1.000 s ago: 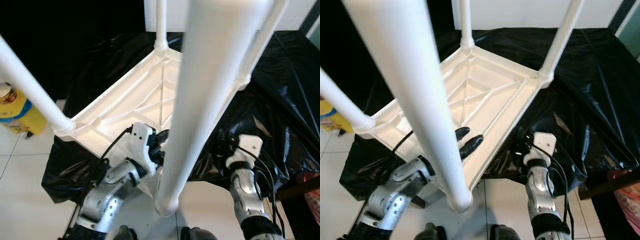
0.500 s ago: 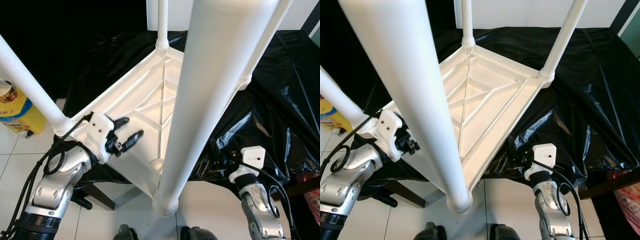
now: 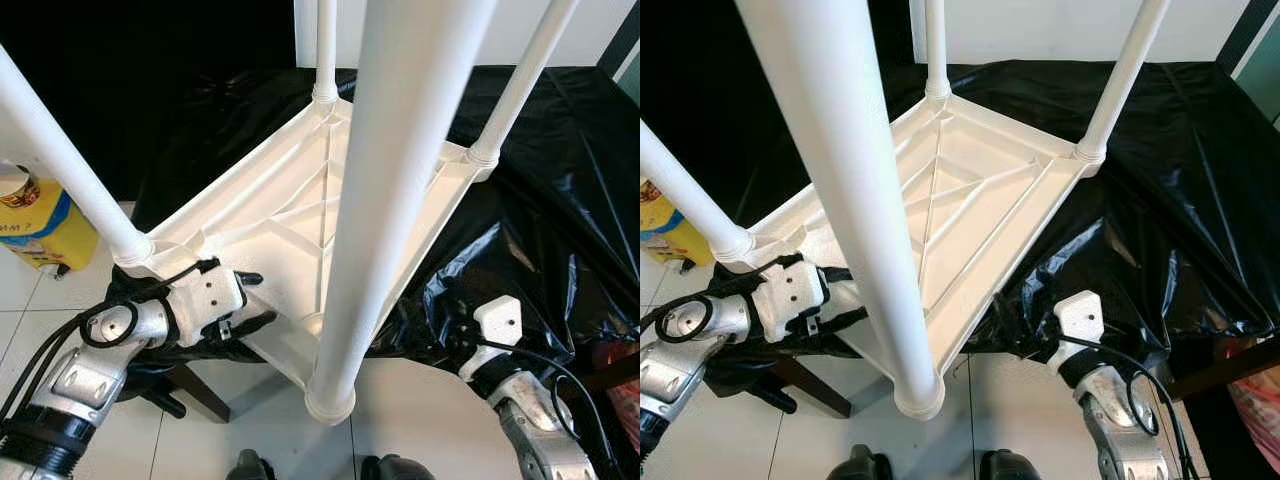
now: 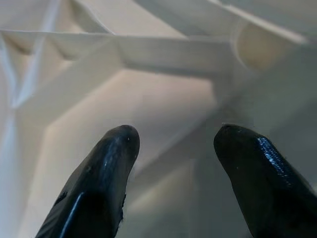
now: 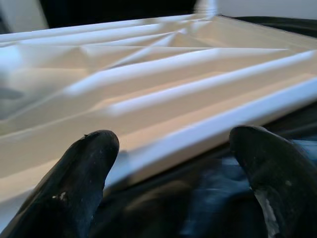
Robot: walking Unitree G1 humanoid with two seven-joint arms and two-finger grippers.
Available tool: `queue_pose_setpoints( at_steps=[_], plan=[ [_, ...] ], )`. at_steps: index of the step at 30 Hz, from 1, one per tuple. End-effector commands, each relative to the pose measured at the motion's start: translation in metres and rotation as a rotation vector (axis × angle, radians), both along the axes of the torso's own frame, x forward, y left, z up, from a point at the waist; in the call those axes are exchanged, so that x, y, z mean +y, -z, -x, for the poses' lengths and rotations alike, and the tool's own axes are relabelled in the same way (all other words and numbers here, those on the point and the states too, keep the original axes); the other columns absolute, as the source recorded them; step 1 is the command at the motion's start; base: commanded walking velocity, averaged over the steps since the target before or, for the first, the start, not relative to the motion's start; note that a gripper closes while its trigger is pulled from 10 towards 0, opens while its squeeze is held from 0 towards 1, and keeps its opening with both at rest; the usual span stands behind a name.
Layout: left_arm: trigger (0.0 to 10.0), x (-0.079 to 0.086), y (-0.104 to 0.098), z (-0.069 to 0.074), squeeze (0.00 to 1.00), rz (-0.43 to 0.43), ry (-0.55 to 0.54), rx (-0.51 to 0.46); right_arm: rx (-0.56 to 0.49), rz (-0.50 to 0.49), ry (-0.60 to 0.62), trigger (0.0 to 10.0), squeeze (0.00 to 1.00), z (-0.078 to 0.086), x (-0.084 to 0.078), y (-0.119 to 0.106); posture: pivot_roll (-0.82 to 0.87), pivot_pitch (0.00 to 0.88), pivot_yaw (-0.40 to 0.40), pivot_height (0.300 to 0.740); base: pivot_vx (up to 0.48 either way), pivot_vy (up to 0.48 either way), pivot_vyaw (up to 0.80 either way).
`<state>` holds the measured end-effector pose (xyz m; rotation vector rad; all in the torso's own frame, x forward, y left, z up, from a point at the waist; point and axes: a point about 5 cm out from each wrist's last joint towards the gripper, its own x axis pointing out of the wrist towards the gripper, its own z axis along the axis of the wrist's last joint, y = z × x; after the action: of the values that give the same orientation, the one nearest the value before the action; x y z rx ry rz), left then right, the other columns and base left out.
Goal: Building children table
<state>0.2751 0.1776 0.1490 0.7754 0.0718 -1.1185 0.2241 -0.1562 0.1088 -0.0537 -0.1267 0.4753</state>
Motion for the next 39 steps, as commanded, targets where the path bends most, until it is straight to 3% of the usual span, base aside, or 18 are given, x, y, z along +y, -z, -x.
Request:
queue_pose_setpoints(
  at_steps=[1, 3, 8, 13, 16, 26, 28, 29, 31, 32, 39],
  plan=[
    [10.0, 0.001, 0.009, -0.002, 0.00, -0.089, 0.044, 0.014, 0.037, 0.020, -0.032, 10.0, 0.00, 0.004, 0.001, 0.005, 0.00, 0.104, -0.012, 0.740, 0.000, 0.000, 0.00],
    [10.0, 0.001, 0.010, -0.004, 0.00, -0.104, 0.051, 0.008, 0.039, 0.020, -0.035, 10.0, 0.00, 0.005, 0.001, 0.005, 0.00, 0.105, -0.012, 0.740, 0.000, 0.000, 0.00],
    [10.0, 0.002, 0.007, -0.023, 0.00, -0.165, 0.074, -0.008, 0.046, 0.026, -0.056, 10.0, 0.00, 0.005, 0.003, 0.004, -0.01, 0.107, -0.003, 0.740, 0.000, 0.000, 0.00],
    [10.0, 0.003, 0.007, -0.029, 0.00, -0.201, 0.089, 0.002, 0.048, 0.029, -0.058, 10.0, 0.00, 0.005, 0.003, 0.004, -0.01, 0.110, 0.004, 0.740, 0.000, 0.000, 0.00],
    [10.0, 0.006, 0.010, -0.041, 0.00, -0.247, 0.113, 0.077, 0.055, 0.030, -0.065, 10.0, 0.00, 0.007, 0.005, 0.003, -0.01, 0.124, 0.018, 0.740, 0.000, 0.000, 0.00],
    [10.0, 0.009, 0.017, -0.047, 0.00, -0.333, 0.146, 0.165, 0.057, 0.030, -0.071, 10.0, 0.00, 0.008, 0.009, 0.004, -0.01, 0.136, 0.031, 0.740, 0.000, 0.000, 0.00],
    [10.0, 0.011, 0.020, -0.053, 0.00, -0.385, 0.137, 0.240, 0.054, 0.029, -0.064, 10.0, 0.00, 0.008, 0.011, 0.003, -0.02, 0.147, 0.050, 0.740, 0.000, 0.000, 0.00],
    [9.3, 0.012, 0.021, -0.055, 0.00, -0.395, 0.131, 0.270, 0.053, 0.029, -0.061, 10.0, 0.00, 0.008, 0.011, 0.003, -0.02, 0.147, 0.050, 0.740, 0.000, 0.000, 0.00],
    [9.3, 0.013, 0.021, -0.056, 0.00, -0.404, 0.131, 0.289, 0.052, 0.028, -0.055, 10.0, 0.00, 0.008, 0.011, 0.003, -0.03, 0.148, 0.056, 0.740, 0.000, 0.000, 0.00],
    [0.0, 0.012, 0.022, -0.057, 0.00, -0.403, 0.126, 0.305, 0.052, 0.027, -0.049, 10.0, 0.00, 0.008, 0.011, 0.003, -0.03, 0.149, 0.058, 0.740, 0.000, 0.000, 0.00],
    [0.0, 0.011, 0.028, -0.058, 0.00, -0.383, 0.116, 0.373, 0.053, 0.025, -0.038, 10.0, 0.00, 0.008, 0.013, 0.003, -0.03, 0.152, 0.064, 0.740, 0.000, 0.000, 0.00]
  ],
)
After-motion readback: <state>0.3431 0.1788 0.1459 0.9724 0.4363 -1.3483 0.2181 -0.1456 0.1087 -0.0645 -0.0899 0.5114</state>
